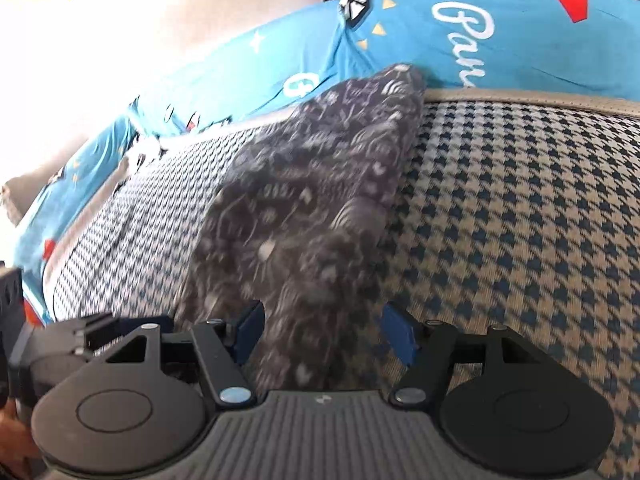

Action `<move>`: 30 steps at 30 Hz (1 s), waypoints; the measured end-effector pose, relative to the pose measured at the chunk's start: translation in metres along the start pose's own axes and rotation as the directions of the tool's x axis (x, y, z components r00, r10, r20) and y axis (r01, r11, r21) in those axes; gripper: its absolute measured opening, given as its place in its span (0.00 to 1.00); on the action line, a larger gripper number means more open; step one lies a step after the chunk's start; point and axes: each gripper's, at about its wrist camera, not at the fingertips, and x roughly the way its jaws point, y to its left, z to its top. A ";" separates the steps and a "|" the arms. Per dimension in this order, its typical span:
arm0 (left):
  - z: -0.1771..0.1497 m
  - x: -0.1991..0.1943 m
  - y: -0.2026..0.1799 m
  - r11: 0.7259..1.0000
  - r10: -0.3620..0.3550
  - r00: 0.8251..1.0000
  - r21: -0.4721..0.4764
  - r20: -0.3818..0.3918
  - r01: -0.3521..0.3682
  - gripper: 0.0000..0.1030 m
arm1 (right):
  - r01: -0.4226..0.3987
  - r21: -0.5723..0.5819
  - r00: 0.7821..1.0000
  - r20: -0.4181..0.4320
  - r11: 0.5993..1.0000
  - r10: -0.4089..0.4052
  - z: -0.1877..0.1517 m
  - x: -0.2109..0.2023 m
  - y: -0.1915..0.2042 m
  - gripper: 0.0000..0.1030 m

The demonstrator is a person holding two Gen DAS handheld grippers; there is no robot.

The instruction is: Fold clothes

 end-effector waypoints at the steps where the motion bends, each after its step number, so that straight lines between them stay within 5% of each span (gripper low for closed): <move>1: 0.004 0.003 0.000 1.000 0.001 1.000 0.000 0.000 -0.001 1.00 | 0.001 0.013 1.000 0.004 1.000 -0.001 0.004 0.003 -0.004 0.64; 18: 0.060 0.043 -0.002 0.997 0.006 1.000 -0.077 0.018 -0.005 1.00 | -0.052 0.240 0.992 0.126 0.970 0.022 0.072 0.059 -0.065 0.64; 30: 0.067 0.057 0.006 0.988 0.039 0.999 -0.149 0.007 -0.038 1.00 | -0.149 0.427 0.980 0.183 0.892 0.077 0.097 0.102 -0.101 0.64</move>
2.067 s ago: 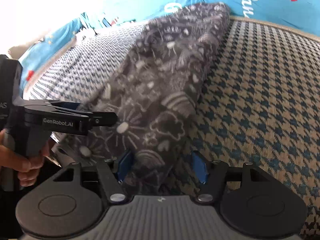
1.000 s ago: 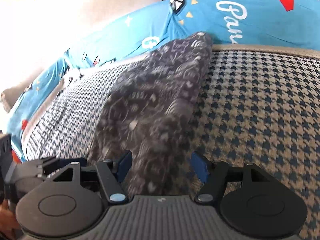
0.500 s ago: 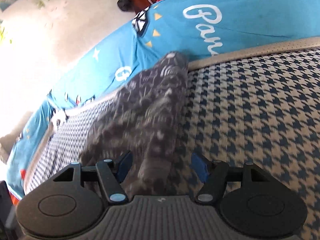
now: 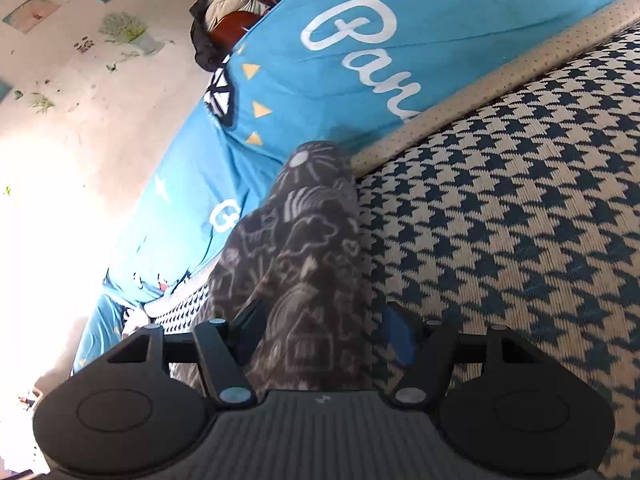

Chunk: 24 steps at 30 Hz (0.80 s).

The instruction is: Fold clothes

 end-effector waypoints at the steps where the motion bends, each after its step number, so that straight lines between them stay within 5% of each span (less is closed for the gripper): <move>1: 0.000 0.001 0.002 1.000 -0.006 1.000 -0.013 -0.002 0.006 1.00 | 0.001 0.001 1.000 -0.002 1.000 -0.001 0.002 0.003 -0.001 0.64; 24: -0.008 0.009 0.005 1.000 -0.012 1.000 -0.021 0.013 0.012 1.00 | -0.133 -0.024 0.991 -0.011 0.991 0.133 0.018 0.059 -0.007 0.51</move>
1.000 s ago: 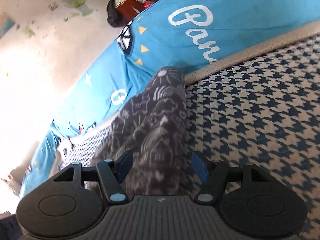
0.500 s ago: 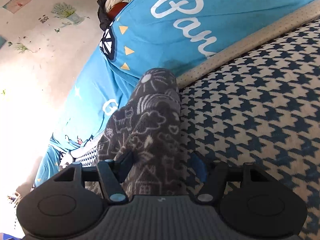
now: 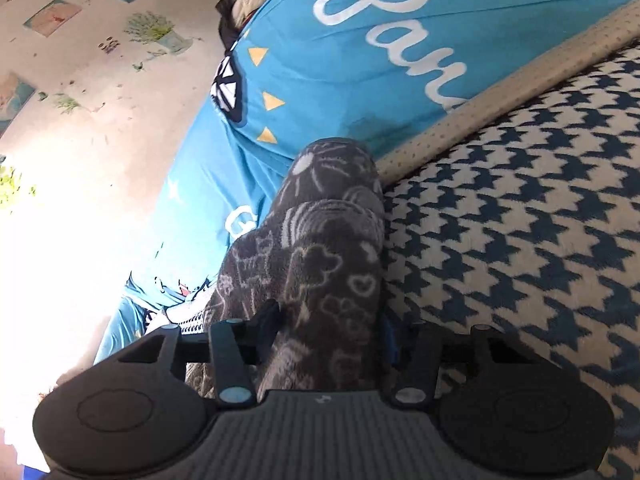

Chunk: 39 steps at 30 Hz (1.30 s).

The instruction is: Fold clothes

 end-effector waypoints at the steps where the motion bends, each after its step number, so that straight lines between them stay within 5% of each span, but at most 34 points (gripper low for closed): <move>1: 0.000 0.000 0.000 1.000 0.000 1.000 0.002 0.000 0.000 1.00 | -0.001 -0.010 1.000 0.001 1.000 0.001 0.000 0.003 0.002 0.51; 5: -0.002 0.001 0.001 1.000 -0.002 1.000 0.002 0.001 0.002 1.00 | -0.014 -0.046 1.000 -0.004 0.999 0.013 0.000 0.013 0.009 0.47; 8: -0.002 0.001 0.002 1.000 -0.007 1.000 -0.002 0.002 0.007 1.00 | -0.030 -0.041 0.999 -0.015 0.999 0.029 -0.001 0.020 0.009 0.31; 14: -0.001 0.001 -0.002 1.000 0.005 1.000 0.012 -0.003 -0.005 1.00 | -0.031 -0.004 0.999 0.022 1.000 0.031 -0.003 0.016 0.011 0.17; 20: 0.003 -0.001 -0.007 1.000 -0.011 1.000 0.013 -0.001 0.011 1.00 | -0.008 -0.027 0.995 0.103 1.000 0.011 0.003 -0.012 0.029 0.14; 26: 0.009 -0.006 -0.015 0.994 -0.112 0.994 0.003 0.013 0.112 1.00 | 0.066 -0.050 0.978 0.201 0.997 -0.054 0.009 -0.054 0.042 0.13; 31: 0.011 -0.015 -0.031 0.977 -0.204 0.978 0.064 0.032 0.202 1.00 | 0.199 -0.003 0.934 0.302 0.980 -0.189 0.016 -0.103 0.034 0.13; 39: 0.012 -0.016 -0.047 0.963 -0.241 0.969 0.131 0.044 0.234 1.00 | 0.368 0.134 0.819 0.422 0.920 -0.389 0.015 -0.193 0.003 0.13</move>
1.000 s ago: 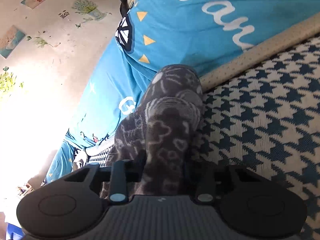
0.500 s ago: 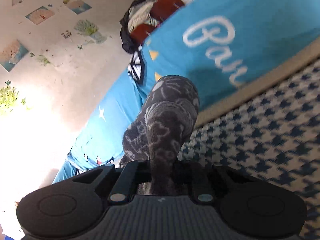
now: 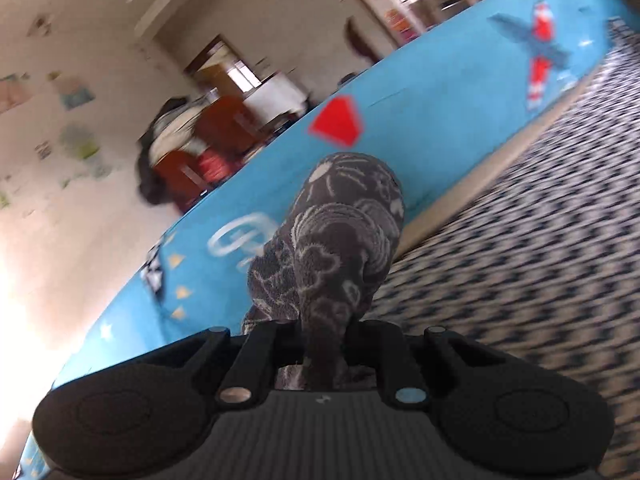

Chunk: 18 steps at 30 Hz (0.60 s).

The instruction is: Fold clothes

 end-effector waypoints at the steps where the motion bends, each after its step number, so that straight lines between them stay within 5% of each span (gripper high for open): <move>1: -0.001 0.000 -0.001 1.000 0.002 1.000 0.001 0.000 -0.002 1.00 | 0.018 0.007 1.000 0.012 1.000 -0.018 0.005 -0.007 -0.010 0.13; 7: -0.007 -0.003 -0.009 1.000 0.026 1.000 0.009 -0.005 -0.026 1.00 | 0.145 0.091 0.989 0.025 0.985 -0.148 0.024 -0.035 -0.074 0.15; 12: -0.011 0.003 -0.006 0.998 0.056 0.998 0.009 -0.018 -0.056 1.00 | 0.248 0.161 0.968 -0.082 0.955 -0.237 0.030 -0.034 -0.107 0.31; 18: -0.021 0.000 -0.009 0.996 0.072 0.997 0.050 -0.018 -0.071 1.00 | 0.244 0.135 0.970 -0.059 0.961 -0.238 0.036 -0.067 -0.111 0.37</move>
